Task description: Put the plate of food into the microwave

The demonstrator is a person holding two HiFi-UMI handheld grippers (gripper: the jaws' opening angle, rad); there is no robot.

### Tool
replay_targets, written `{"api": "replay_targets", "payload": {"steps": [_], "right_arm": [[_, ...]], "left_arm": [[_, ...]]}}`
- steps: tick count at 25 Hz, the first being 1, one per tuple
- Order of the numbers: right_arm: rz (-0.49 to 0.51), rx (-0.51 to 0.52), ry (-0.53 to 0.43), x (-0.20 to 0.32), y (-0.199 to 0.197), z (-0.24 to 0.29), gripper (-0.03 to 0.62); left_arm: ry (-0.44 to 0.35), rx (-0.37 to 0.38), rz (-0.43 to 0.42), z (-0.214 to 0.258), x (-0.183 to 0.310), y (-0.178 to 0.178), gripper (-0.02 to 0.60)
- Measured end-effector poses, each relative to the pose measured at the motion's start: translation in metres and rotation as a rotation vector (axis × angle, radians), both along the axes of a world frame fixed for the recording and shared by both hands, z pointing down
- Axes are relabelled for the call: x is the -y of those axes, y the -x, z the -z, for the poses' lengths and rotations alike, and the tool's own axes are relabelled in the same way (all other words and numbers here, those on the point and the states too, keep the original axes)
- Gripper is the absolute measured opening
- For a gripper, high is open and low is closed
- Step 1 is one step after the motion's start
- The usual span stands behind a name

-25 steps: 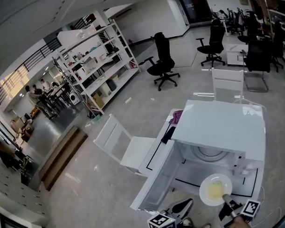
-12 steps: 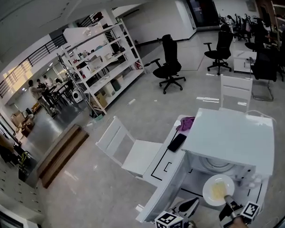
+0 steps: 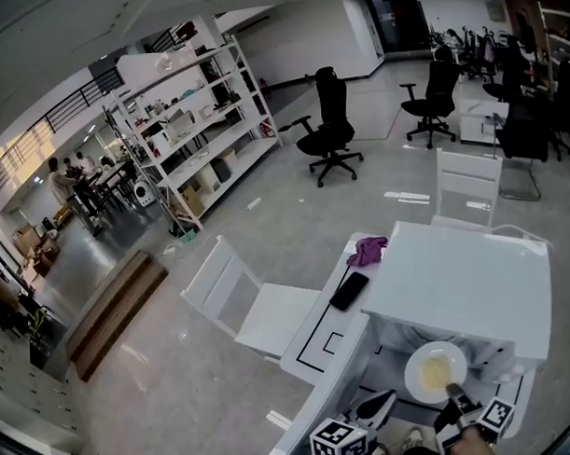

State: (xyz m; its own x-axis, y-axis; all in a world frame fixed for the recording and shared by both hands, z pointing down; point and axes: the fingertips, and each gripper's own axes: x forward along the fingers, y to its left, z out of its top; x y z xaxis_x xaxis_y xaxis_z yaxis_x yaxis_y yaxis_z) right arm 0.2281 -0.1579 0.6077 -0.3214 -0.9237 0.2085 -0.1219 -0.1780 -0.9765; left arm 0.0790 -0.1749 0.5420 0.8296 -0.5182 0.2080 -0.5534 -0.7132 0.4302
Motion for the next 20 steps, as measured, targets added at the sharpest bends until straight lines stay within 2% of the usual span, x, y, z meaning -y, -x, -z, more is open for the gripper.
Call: {"api": "replay_targets", "payload": {"steps": [11, 20], "right_arm": [[-0.074, -0.009, 0.013, 0.038, -0.019, -0.005, 0.006], [-0.111, -0.025, 0.024, 0.054, -0.010, -0.014, 0.006]], "left_arm": [[-0.017, 0.025, 0.031, 0.010, 0.040, -0.021, 0.003], [-0.014, 0.050, 0.047, 0.000, 0.047, -0.014, 0.003]]}}
